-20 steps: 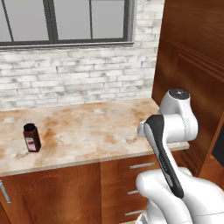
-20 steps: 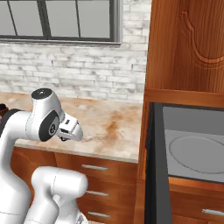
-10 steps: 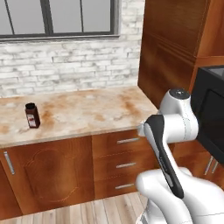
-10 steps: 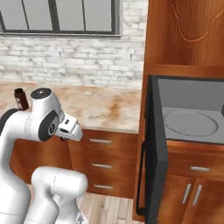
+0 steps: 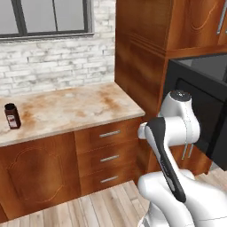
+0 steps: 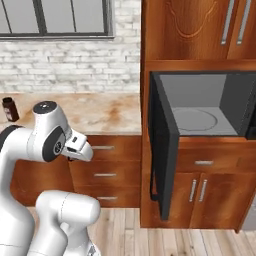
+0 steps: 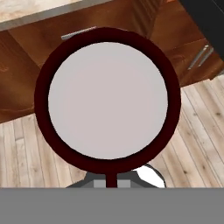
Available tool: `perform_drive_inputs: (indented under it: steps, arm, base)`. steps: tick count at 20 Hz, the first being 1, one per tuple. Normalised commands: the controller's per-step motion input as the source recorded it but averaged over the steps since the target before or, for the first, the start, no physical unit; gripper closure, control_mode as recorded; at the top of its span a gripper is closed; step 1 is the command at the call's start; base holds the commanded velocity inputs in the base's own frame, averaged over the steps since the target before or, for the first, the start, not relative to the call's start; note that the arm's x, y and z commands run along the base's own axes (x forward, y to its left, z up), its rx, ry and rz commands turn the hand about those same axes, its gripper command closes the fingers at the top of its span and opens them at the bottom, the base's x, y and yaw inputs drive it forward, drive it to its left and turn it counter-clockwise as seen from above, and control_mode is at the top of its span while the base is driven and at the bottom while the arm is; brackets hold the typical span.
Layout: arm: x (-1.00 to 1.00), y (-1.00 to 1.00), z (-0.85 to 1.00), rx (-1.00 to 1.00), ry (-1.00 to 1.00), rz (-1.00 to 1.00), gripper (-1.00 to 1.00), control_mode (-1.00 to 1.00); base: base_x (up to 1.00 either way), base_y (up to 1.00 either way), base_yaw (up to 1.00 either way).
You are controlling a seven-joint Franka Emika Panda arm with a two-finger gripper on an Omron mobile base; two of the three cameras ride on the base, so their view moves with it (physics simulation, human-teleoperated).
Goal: Pick the mug from the counter and place it inside the microwave. Then close the microwave.
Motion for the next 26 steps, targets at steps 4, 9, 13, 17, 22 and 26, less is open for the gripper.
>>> perform_drive_inputs:
  steps: [4,9,13,17,22,26]
  arm:
    - [0.00,0.00,0.00,0.00,0.00,0.00,1.00,1.00]
    - [0.00,0.00,0.00,0.00,0.00,0.00,1.00,1.00]
    - [0.00,0.00,0.00,0.00,0.00,0.00,1.00,1.00]
    - [0.00,0.00,0.00,0.00,0.00,0.00,1.00,1.00]
    - [0.00,0.00,0.00,0.00,0.00,0.00,1.00,1.00]
    - [0.00,0.00,0.00,0.00,0.00,0.00,1.00,1.00]
  base:
    - [-0.75,0.02,-0.53]
    - [-0.73,0.15,-0.48]
    - [-0.60,0.09,-0.31]
    - [-0.08,0.36,-0.51]
    - [0.56,0.94,-0.55]
    - [-0.13,0.88,-0.45]
